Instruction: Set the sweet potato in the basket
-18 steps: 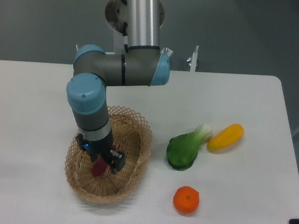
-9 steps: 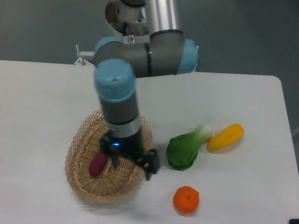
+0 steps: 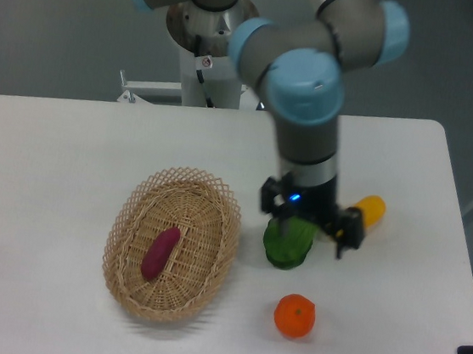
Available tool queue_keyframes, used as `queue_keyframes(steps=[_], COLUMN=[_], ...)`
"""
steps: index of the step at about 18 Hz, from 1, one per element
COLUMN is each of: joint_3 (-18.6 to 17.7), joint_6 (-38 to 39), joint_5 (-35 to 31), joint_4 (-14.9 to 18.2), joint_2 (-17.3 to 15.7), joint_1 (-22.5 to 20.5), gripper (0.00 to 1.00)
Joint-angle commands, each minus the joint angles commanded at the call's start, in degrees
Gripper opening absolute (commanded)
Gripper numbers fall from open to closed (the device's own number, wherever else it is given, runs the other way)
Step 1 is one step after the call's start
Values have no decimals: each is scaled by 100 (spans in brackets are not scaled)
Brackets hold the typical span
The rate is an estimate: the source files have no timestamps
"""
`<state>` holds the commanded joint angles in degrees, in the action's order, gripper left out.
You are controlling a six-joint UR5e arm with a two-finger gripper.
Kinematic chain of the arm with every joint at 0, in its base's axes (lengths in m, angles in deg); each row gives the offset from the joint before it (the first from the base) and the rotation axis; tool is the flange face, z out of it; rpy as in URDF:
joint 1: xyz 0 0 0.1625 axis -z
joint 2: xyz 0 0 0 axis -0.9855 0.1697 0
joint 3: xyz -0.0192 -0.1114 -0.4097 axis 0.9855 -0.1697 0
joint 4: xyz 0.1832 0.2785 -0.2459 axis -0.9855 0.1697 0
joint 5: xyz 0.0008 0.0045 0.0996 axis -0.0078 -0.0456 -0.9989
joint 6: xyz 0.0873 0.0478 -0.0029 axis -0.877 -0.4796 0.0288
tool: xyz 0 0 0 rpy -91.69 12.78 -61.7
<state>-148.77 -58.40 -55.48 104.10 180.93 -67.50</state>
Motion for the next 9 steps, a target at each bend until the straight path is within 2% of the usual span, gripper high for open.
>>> queue_keyframes(steps=[2,9], joint_3=[0,0], joint_6=[-512,-567], joint_5=[17,132], joint_4=[124,125], joint_2=[-88,-106], joint_1=[-203,-406], gripper=[100,100])
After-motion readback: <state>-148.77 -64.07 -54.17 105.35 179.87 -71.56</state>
